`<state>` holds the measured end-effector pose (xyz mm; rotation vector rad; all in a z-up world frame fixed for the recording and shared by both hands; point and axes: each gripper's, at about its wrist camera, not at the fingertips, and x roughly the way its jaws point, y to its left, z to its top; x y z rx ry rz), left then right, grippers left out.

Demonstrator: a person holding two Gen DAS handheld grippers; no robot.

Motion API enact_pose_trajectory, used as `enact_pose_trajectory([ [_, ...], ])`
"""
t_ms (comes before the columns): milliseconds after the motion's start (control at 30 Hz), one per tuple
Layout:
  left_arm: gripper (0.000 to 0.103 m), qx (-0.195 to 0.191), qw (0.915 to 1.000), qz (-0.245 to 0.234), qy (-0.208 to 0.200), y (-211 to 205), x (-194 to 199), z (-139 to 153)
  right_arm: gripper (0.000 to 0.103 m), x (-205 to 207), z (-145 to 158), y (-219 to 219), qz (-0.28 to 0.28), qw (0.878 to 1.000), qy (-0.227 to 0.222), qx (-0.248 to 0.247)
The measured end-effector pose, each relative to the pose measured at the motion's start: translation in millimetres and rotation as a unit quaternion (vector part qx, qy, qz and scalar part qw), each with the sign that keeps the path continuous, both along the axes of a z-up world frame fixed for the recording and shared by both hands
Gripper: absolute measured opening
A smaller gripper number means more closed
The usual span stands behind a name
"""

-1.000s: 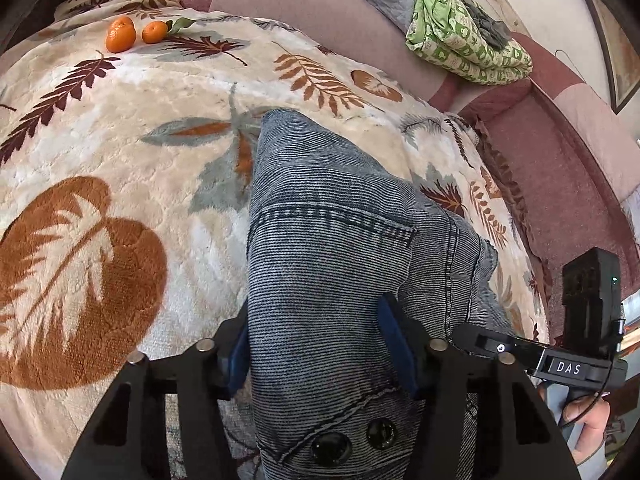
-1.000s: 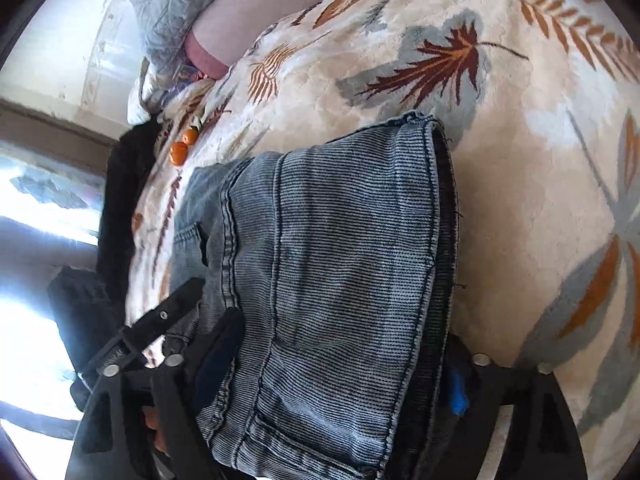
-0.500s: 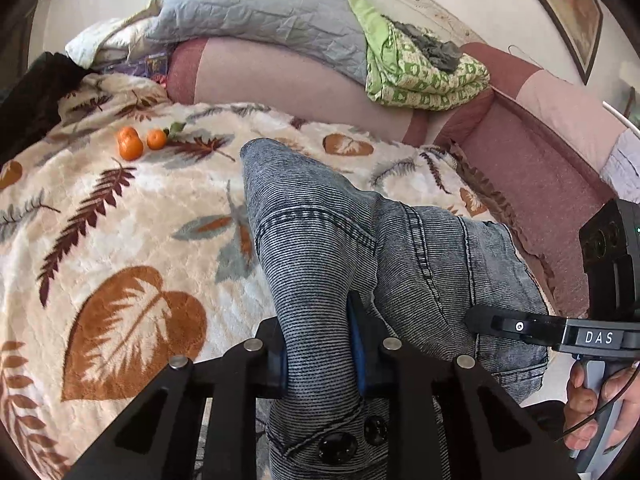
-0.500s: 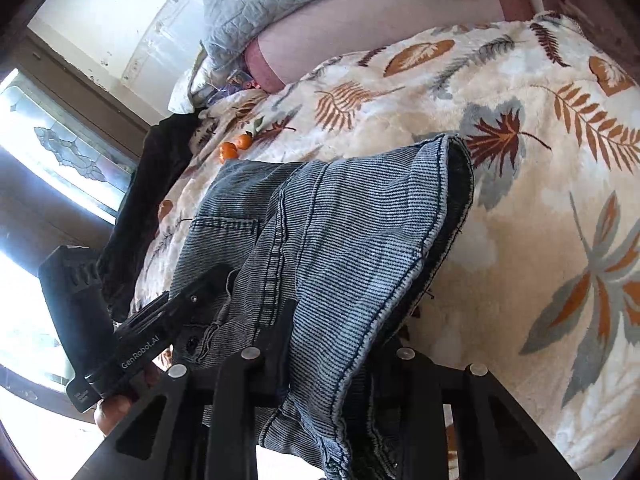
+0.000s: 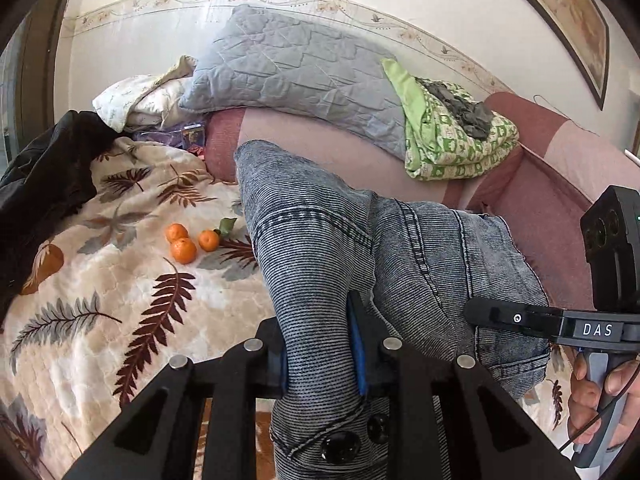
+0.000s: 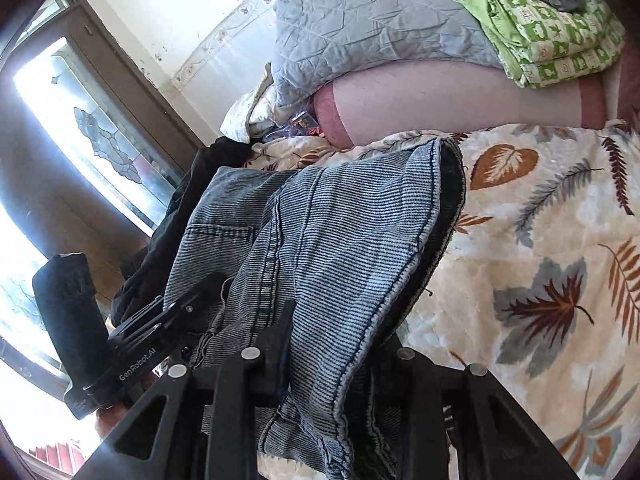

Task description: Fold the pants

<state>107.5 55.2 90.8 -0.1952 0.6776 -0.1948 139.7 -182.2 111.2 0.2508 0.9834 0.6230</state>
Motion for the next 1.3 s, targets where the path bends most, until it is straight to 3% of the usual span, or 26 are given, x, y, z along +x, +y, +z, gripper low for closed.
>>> enact_pose_trajectory([
  [167, 0.026, 0.001, 0.9994, 0.02, 0.029, 18.4, 18.3, -46.7, 0.031, 25.7, -46.8, 19.2, 0.009, 0.999, 0.033, 0.009],
  [267, 0.032, 0.013, 0.9966, 0.033, 0.074, 21.9, 33.1, -91.4, 0.036, 38.6, -94.5, 29.0, 0.008, 0.997, 0.08, -0.01],
  [333, 0.049, 0.034, 0.9884, 0.05, 0.14, 22.6, 43.5, -122.7, 0.049, 42.2, -134.7, 34.5, 0.004, 0.991, 0.125, -0.053],
  [367, 0.051, 0.043, 0.9853, 0.061, 0.153, 24.3, 43.8, -128.0, 0.053, 41.7, -151.0, 34.6, -0.004, 0.986, 0.144, -0.08],
  [400, 0.053, 0.038, 0.986, 0.064, 0.149, 27.4, 40.3, -124.2, 0.061, 37.7, -155.6, 30.9, -0.008, 0.987, 0.14, -0.073],
  [467, 0.057, 0.029, 0.9892, 0.075, 0.123, 32.3, 26.2, -104.9, 0.064, 27.3, -145.0, 23.4, -0.013, 0.99, 0.124, -0.067],
  [600, 0.081, 0.054, 0.9924, 0.099, 0.051, 30.1, -23.4, -66.9, 0.069, -8.8, -98.8, 14.8, -0.025, 0.993, 0.034, -0.112],
  [667, 0.085, 0.058, 0.993, 0.096, 0.036, 22.4, -45.4, -61.3, 0.082, -29.1, -81.9, 13.5, -0.034, 0.991, -0.017, -0.132],
  [733, 0.089, 0.068, 0.9929, 0.086, 0.047, 14.3, -50.9, -71.1, 0.092, -44.9, -80.6, 16.9, -0.039, 0.986, -0.051, -0.155],
  [800, 0.089, 0.099, 0.9889, 0.067, 0.088, 3.4, -42.7, -96.6, 0.096, -47.8, -96.6, 26.8, -0.023, 0.981, -0.045, -0.189],
  [867, 0.089, 0.126, 0.9803, 0.059, 0.141, -1.6, -34.6, -127.1, 0.098, -38.6, -134.8, 33.3, 0.008, 0.971, 0.032, -0.235],
  [900, 0.089, 0.11, 0.9824, 0.062, 0.138, 3.0, -36.4, -131.1, 0.099, -36.2, -152.8, 33.8, 0.015, 0.965, 0.071, -0.252],
  [1000, 0.089, 0.038, 0.9881, 0.087, 0.121, 20.6, -44.3, -118.2, 0.099, -50.6, -125.6, 30.8, -0.002, 0.968, 0.005, -0.252],
  [1133, 0.089, 0.059, 0.9888, 0.111, 0.081, 23.4, -55.2, -104.1, 0.099, -75.3, -74.2, 8.6, -0.058, 0.972, -0.09, -0.21],
  [1233, 0.089, 0.053, 0.9909, 0.113, 0.052, 21.8, -64.1, -95.4, 0.101, -101.9, -53.8, -1.8, -0.091, 0.959, -0.163, -0.213],
  [1300, 0.089, 0.063, 0.9909, 0.115, 0.032, 17.9, -67.8, -89.9, 0.103, -110.8, -56.5, -4.1, -0.095, 0.956, -0.167, -0.222],
])
